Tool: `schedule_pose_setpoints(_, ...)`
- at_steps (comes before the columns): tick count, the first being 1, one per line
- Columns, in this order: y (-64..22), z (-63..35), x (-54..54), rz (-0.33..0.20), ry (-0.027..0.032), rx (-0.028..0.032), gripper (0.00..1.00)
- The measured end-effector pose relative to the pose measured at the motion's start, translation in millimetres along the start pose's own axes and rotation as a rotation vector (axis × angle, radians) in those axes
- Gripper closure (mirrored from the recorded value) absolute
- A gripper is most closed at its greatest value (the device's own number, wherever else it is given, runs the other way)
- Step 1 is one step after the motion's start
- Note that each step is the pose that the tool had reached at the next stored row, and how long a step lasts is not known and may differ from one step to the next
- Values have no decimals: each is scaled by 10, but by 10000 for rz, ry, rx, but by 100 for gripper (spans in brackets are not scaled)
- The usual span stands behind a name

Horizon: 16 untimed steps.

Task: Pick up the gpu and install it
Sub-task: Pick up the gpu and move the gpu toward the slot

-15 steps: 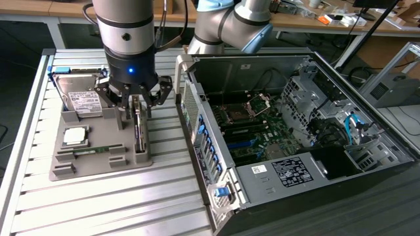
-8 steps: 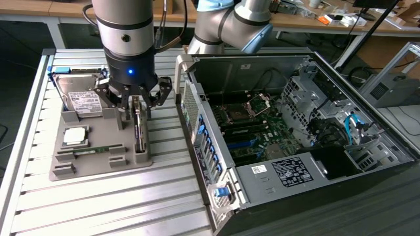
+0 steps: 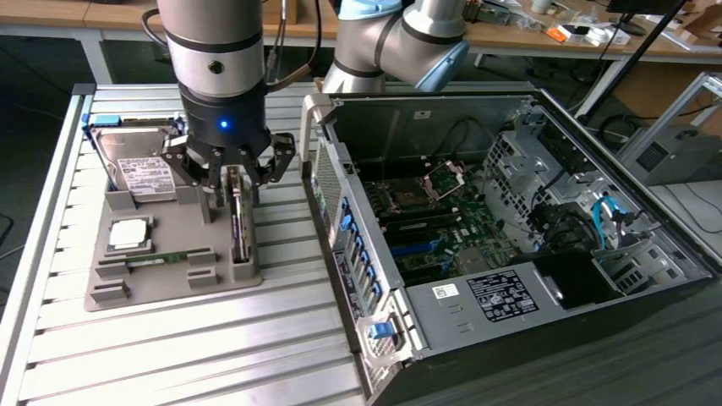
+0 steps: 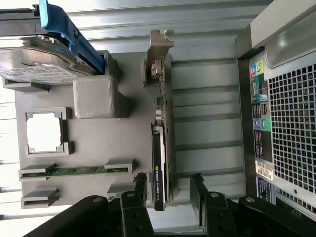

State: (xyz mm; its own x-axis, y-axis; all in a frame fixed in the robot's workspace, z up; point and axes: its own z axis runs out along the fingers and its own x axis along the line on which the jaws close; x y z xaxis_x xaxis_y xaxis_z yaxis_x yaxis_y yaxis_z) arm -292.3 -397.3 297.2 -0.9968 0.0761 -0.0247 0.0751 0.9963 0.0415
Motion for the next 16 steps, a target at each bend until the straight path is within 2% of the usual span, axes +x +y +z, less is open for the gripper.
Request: schedule_pose_setpoints(16,-2,40,9,0,0,0,52)
